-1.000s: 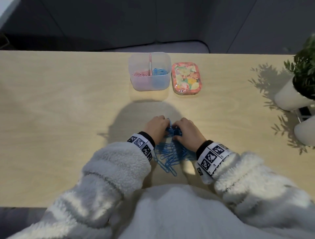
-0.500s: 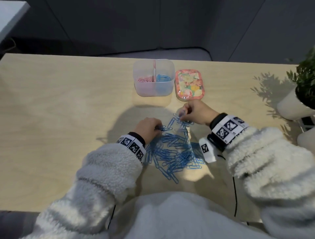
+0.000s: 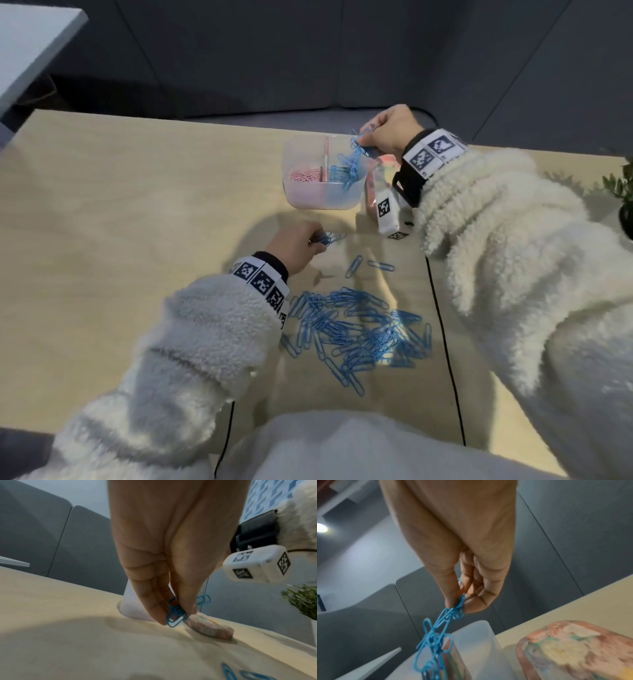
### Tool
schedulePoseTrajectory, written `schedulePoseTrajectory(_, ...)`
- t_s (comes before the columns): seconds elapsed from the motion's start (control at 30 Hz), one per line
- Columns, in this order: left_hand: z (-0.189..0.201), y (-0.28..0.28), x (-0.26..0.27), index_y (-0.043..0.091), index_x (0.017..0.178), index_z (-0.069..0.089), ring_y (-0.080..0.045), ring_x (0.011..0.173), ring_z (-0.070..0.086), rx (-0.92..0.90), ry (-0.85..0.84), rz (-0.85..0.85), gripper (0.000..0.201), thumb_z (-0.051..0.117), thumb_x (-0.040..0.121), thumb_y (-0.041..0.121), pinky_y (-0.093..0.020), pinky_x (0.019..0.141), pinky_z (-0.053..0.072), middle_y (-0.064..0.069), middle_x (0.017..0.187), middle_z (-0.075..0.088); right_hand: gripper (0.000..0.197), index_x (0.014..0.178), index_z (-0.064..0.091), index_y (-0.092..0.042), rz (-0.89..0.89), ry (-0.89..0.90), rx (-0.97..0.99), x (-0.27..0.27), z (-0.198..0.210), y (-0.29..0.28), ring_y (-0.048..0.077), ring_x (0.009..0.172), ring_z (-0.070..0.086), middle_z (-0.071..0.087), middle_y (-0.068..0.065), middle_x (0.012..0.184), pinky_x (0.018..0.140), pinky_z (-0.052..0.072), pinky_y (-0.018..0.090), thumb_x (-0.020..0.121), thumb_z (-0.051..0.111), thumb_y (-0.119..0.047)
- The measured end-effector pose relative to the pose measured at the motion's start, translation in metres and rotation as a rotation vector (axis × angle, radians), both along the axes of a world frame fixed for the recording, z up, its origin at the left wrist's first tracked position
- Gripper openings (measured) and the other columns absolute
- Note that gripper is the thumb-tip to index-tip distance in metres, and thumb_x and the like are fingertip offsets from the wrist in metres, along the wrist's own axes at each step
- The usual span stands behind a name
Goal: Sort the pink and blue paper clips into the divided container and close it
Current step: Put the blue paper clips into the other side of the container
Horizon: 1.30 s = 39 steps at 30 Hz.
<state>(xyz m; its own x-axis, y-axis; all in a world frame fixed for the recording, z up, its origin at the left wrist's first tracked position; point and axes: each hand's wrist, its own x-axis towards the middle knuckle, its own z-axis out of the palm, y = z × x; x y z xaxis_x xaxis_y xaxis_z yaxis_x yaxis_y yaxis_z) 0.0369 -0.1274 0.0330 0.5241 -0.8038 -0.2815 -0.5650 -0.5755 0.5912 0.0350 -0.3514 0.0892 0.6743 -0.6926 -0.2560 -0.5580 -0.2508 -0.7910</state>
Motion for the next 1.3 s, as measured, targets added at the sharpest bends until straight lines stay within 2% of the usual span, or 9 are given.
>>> schedulePoseTrajectory(0.1, 0.013, -0.017, 0.011, 0.000, 0.105, 0.062, -0.031, 0.102, 0.059, -0.064, -0.059, 0.074, 0.020, 0.056, 0.090, 0.011, -0.028, 0.078, 0.039, -0.017, 0.109, 0.065, 0.019, 0.060, 0.061, -0.009, -0.043, 0.050, -0.123, 0.009, -0.014, 0.006, 0.018, 0.073, 0.060, 0.059, 0.002, 0.067, 0.070, 0.056, 0.031, 0.078, 0.065, -0.002)
schedulePoseTrajectory(0.17, 0.020, -0.032, 0.019, 0.000, 0.105, 0.062, -0.032, 0.104, 0.058, -0.105, -0.108, 0.133, 0.020, 0.055, 0.090, 0.011, -0.030, 0.082, 0.041, -0.018, 0.111, 0.065, 0.006, 0.080, 0.067, -0.002, -0.034, 0.054, -0.177, 0.010, -0.022, 0.013, 0.019, 0.079, 0.061, 0.062, 0.006, 0.081, 0.076, 0.057, 0.031, 0.080, 0.063, -0.005)
schedulePoseTrajectory(0.3, 0.031, -0.070, 0.035, -0.003, 0.110, 0.054, -0.035, 0.109, 0.054, -0.085, -0.221, 0.159, 0.024, 0.049, 0.092, 0.011, -0.038, 0.087, 0.039, -0.023, 0.115, 0.059, 0.018, 0.091, 0.069, -0.003, 0.036, 0.067, -0.209, 0.005, -0.032, 0.021, 0.029, 0.096, 0.066, 0.068, 0.015, 0.102, 0.088, 0.055, 0.041, 0.080, 0.056, 0.003)
schedulePoseTrajectory(0.47, 0.033, -0.110, 0.049, 0.001, 0.115, 0.056, -0.036, 0.113, 0.055, 0.029, -0.365, 0.062, 0.025, 0.049, 0.091, 0.003, -0.040, 0.093, 0.043, -0.020, 0.119, 0.059, 0.028, 0.094, 0.069, -0.004, 0.008, -0.016, -0.206, -0.022, -0.030, 0.021, 0.031, 0.097, 0.065, 0.067, 0.016, 0.105, 0.090, 0.053, 0.042, 0.083, 0.046, 0.007)
schedulePoseTrajectory(0.57, 0.030, -0.116, 0.050, 0.002, 0.117, 0.057, -0.036, 0.113, 0.055, 0.049, -0.391, 0.009, 0.029, 0.051, 0.089, 0.001, -0.042, 0.095, 0.044, -0.018, 0.118, 0.062, 0.031, 0.082, 0.067, -0.017, -0.032, -0.098, -0.214, -0.050, -0.029, 0.025, 0.031, 0.090, 0.067, 0.067, 0.007, 0.090, 0.090, 0.053, 0.045, 0.080, 0.041, 0.001)
schedulePoseTrajectory(0.73, 0.029, -0.109, 0.051, 0.006, 0.110, 0.063, -0.036, 0.108, 0.057, 0.026, -0.378, -0.059, 0.026, 0.045, 0.091, 0.011, -0.039, 0.090, 0.045, -0.017, 0.114, 0.064, 0.027, 0.093, 0.067, 0.004, -0.067, -0.152, -0.122, -0.103, -0.042, 0.037, 0.029, 0.086, 0.065, 0.064, 0.014, 0.089, 0.088, 0.054, 0.040, 0.084, 0.041, 0.008)
schedulePoseTrajectory(0.93, 0.025, -0.098, 0.049, 0.007, 0.113, 0.063, -0.032, 0.106, 0.058, 0.043, -0.311, -0.126, 0.029, 0.061, 0.087, 0.019, -0.034, 0.090, 0.044, -0.014, 0.115, 0.064, 0.013, 0.086, 0.067, -0.009, 0.034, 0.105, -0.160, -0.163, -0.092, 0.061, 0.026, 0.094, 0.065, 0.072, 0.011, 0.101, 0.091, 0.050, 0.036, 0.085, 0.054, -0.005)
schedulePoseTrajectory(1.17, 0.032, -0.105, 0.061, 0.004, 0.102, 0.068, -0.030, 0.104, 0.059, -0.118, -0.236, 0.137, 0.023, 0.058, 0.088, 0.019, -0.032, 0.083, 0.045, -0.013, 0.110, 0.067, 0.028, 0.106, 0.065, -0.006, 0.174, 0.237, -0.199, -0.167, -0.109, 0.076, 0.032, 0.107, 0.056, 0.062, 0.019, 0.113, 0.090, 0.041, 0.029, 0.082, 0.052, -0.003)
schedulePoseTrajectory(1.3, 0.028, -0.105, 0.056, 0.006, 0.099, 0.064, -0.035, 0.108, 0.056, -0.060, -0.289, 0.098, 0.023, 0.051, 0.092, 0.022, -0.035, 0.083, 0.042, -0.016, 0.108, 0.061, 0.027, 0.105, 0.065, -0.006, 0.168, 0.234, -0.194, -0.170, -0.107, 0.076, 0.031, 0.107, 0.056, 0.062, 0.017, 0.113, 0.089, 0.041, 0.029, 0.082, 0.052, -0.003)
